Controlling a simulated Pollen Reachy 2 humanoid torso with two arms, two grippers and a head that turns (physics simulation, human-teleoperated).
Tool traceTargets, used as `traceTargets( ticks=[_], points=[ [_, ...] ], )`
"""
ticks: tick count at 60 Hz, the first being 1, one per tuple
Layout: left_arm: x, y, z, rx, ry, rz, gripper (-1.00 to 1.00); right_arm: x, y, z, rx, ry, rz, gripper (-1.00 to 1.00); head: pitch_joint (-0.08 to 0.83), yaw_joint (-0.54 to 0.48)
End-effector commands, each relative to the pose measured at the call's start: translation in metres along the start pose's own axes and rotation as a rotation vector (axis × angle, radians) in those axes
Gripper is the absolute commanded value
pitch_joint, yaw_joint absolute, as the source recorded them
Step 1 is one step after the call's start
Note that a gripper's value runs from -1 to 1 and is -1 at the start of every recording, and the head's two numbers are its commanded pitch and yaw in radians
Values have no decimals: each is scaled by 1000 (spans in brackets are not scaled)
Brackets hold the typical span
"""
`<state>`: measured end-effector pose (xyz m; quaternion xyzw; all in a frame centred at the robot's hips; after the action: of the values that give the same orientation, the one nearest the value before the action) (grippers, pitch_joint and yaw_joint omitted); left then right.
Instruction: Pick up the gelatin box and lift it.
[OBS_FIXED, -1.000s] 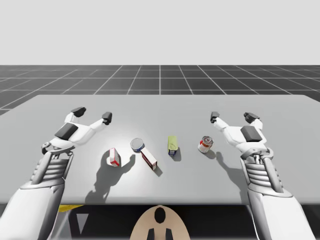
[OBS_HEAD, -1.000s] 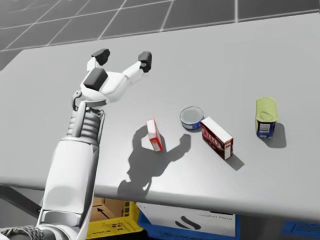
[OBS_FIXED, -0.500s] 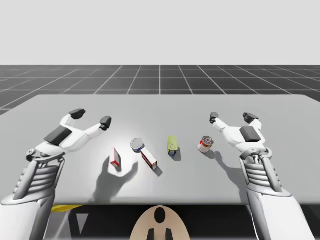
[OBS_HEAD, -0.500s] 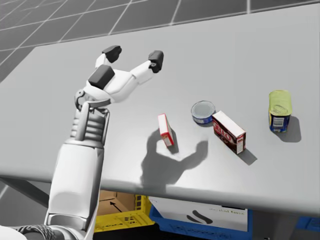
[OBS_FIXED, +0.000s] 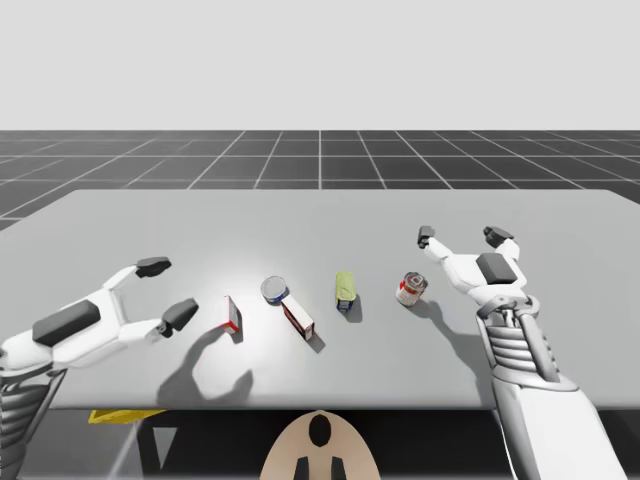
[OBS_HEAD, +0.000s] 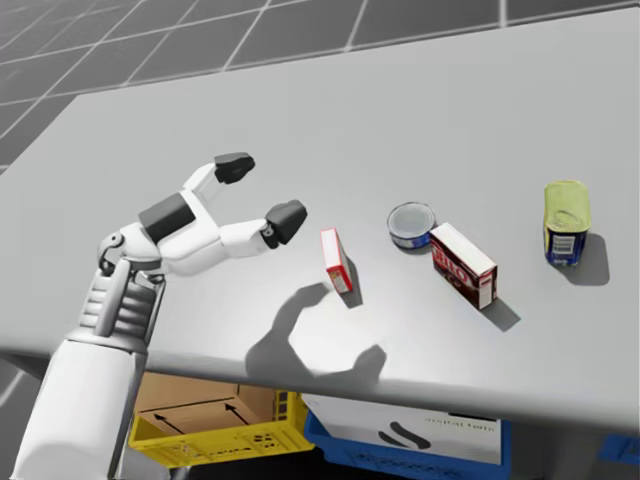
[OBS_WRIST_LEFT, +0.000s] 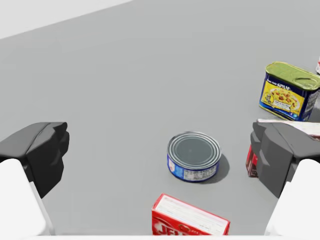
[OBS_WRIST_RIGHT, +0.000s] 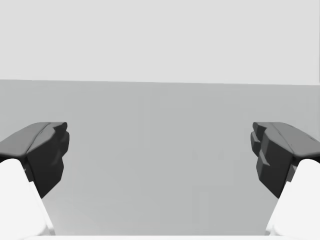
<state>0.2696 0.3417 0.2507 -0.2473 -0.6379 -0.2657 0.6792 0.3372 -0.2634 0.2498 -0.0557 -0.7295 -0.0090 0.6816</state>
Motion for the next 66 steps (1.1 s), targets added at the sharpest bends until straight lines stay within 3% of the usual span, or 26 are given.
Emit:
traceTargets(
  ticks=[1,13,25,46,66],
  points=[
    [-29,2,18,-174,98,13,-1000,0,0,-1,1,-2,3,-1000,701,379],
    [-61,1,25,-229,134,45,-1000,0,-1,-2,4,-8,5,-1000,707,384],
    [-85,5,11,-251,187,76,-1000,0,-2,-2,4,-10,4,-1000,709,381],
    [-91,8,-20,-239,262,33,-1000,0,-2,-2,7,-10,5,-1000,715,377],
    [-91,15,-50,-242,289,24,-1000,1,-3,-2,5,-15,6,-1000,720,367]
  ],
)
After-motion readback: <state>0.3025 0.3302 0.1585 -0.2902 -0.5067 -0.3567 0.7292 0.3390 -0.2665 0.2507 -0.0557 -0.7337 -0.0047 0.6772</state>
